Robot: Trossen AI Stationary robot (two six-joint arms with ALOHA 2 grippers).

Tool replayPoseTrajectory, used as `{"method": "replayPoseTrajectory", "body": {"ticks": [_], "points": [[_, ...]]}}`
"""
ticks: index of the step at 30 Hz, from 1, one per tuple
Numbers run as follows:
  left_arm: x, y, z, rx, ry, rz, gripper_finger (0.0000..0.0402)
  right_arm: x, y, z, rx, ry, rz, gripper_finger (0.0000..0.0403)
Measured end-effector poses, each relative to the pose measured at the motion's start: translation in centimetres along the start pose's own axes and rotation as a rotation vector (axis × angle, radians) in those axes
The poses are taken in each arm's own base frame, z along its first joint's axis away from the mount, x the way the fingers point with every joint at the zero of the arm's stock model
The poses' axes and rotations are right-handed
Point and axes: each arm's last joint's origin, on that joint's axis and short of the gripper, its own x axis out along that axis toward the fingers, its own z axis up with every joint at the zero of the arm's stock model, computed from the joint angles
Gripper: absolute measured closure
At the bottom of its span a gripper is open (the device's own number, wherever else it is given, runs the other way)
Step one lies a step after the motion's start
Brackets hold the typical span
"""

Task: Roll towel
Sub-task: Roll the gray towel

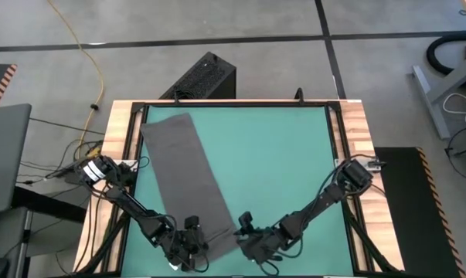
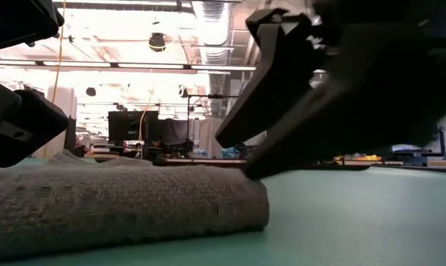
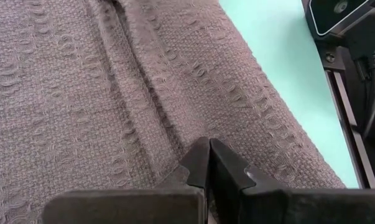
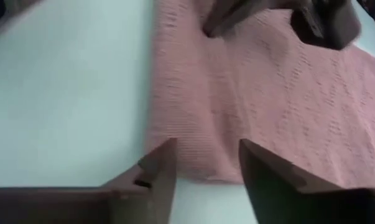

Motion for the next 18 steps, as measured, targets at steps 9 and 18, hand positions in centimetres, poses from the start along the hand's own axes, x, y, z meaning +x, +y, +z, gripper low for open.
{"method": "replayPoseTrajectory", "body": {"ticks": [9,18], "points": [[0.2,0.3,0.2,-0.003,0.021,-0.01,0.0401,-0.4,0.9,0.3,-0.084,-0.03,0.061,0.0132],[0.2,0.3,0.2,0.015,0.021,-0.011,0.0401,1.8,0.8,-0.8,-0.074,-0.024,0.095,0.0132]]}}
